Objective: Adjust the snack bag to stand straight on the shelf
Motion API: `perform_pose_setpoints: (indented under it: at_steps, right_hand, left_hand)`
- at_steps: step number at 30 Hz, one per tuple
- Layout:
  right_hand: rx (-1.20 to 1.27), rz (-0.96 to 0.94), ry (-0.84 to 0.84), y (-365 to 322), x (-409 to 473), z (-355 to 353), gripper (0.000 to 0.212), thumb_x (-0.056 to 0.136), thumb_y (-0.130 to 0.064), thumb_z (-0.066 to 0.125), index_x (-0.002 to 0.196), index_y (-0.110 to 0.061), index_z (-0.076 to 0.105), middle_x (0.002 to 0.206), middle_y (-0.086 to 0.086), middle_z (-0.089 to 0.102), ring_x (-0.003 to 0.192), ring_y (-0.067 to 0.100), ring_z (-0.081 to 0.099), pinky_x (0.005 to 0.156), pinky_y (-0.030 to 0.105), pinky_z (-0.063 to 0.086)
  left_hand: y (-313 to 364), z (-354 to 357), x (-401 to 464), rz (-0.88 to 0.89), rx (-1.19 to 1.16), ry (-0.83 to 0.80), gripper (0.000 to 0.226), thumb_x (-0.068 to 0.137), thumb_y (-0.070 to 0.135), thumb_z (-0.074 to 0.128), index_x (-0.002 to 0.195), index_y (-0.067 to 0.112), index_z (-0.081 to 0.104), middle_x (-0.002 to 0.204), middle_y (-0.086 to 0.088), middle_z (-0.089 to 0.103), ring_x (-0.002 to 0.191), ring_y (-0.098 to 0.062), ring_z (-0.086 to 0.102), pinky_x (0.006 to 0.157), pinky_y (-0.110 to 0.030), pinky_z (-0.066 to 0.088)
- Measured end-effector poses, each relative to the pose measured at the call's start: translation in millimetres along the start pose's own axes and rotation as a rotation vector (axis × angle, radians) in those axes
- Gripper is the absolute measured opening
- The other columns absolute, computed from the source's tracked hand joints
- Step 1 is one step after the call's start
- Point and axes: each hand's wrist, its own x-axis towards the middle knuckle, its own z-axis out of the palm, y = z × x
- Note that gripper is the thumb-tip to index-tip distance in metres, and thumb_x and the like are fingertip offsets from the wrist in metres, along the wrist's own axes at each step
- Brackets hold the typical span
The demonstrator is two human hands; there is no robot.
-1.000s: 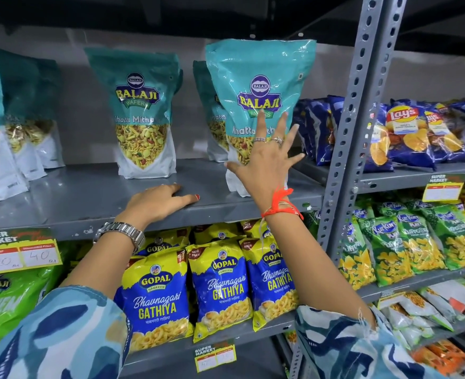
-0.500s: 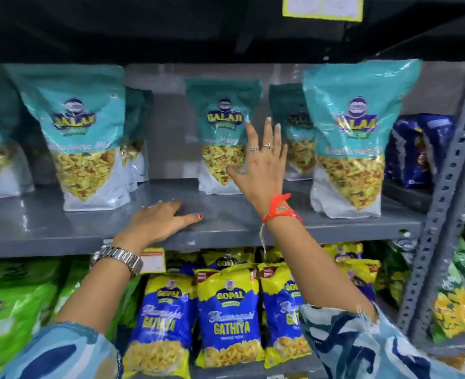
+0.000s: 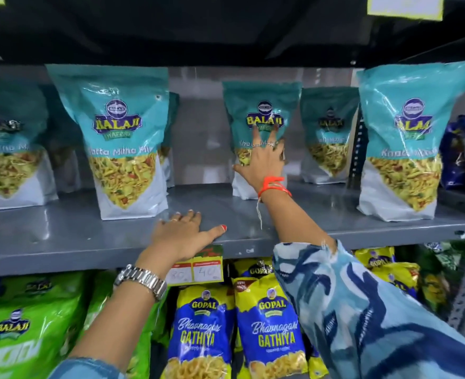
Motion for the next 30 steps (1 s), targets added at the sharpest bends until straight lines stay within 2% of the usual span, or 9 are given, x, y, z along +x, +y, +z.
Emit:
perform_pose_setpoints:
  at_steps: [3,8,13,19,25,30]
  right_hand:
    - [-0.022,0.034,0.025,1.4,-0.2,7.7,0.097,0.078,-0.053,0.066,0.151,-0.035,0.004,0.160,0.019,-0.004,0.138,0.049,0.020,0.097,0.068,0.039]
    - [-0.084,-0.017,0.015,9.1,0.2,17.1,0.097,0.079,-0.052,0.066,0.152,-0.031,0.004,0.159,0.026,-0.005,0.137,0.049,0.024,0.107,0.058,0.038]
    - [-0.102,-0.033,0.022,9.8,-1.2,14.4,0.099,0.077,-0.046,0.070,0.151,-0.031,0.007,0.158,0.028,-0.001,0.132,0.046,0.031,0.104,0.052,0.041]
    - [-0.110,-0.029,-0.002,9.7,-6.2,6.5,0.101,0.077,-0.049,0.071,0.152,-0.031,0.005,0.158,0.028,0.000,0.130,0.046,0.034,0.103,0.049,0.040]
    - [-0.109,-0.027,0.022,8.9,-22.3,-12.4,0.104,0.074,-0.048,0.075,0.152,-0.032,0.007,0.159,0.026,-0.001,0.125,0.044,0.037,0.096,0.049,0.046]
    - [-0.068,-0.015,0.002,5.9,-40.9,-32.1,0.106,0.074,-0.046,0.077,0.152,-0.032,0.007,0.160,0.023,-0.005,0.132,0.046,0.029,0.098,0.054,0.047]
  left_hand:
    - [0.8,-0.8,-2.2,0.002,-0.006,0.005,0.089,0.082,0.077,0.019,0.152,0.021,0.015,0.161,0.003,0.009,0.147,-0.021,0.010,0.117,-0.047,0.009]
    - [0.7,-0.7,-3.1,0.009,0.004,-0.002,0.090,0.081,0.077,0.017,0.152,0.021,0.013,0.161,0.003,0.008,0.148,-0.022,0.009,0.119,-0.048,0.009]
    - [0.9,-2.0,-5.1,0.007,-0.003,-0.013,0.090,0.082,0.077,0.016,0.152,0.021,0.013,0.161,0.004,0.007,0.148,-0.021,0.008,0.119,-0.047,0.009]
    - [1.8,-3.7,-7.1,0.003,-0.011,-0.014,0.090,0.082,0.076,0.017,0.152,0.021,0.013,0.161,0.003,0.008,0.148,-0.021,0.008,0.119,-0.047,0.009]
    - [2.3,-3.9,-7.7,-0.008,-0.028,-0.021,0.090,0.082,0.077,0.017,0.152,0.022,0.013,0.161,0.005,0.007,0.148,-0.021,0.007,0.118,-0.046,0.010]
    - [3.7,-5.7,-11.0,-0.015,-0.034,-0.028,0.088,0.083,0.076,0.018,0.152,0.021,0.013,0.161,0.004,0.007,0.148,-0.020,0.007,0.119,-0.046,0.010]
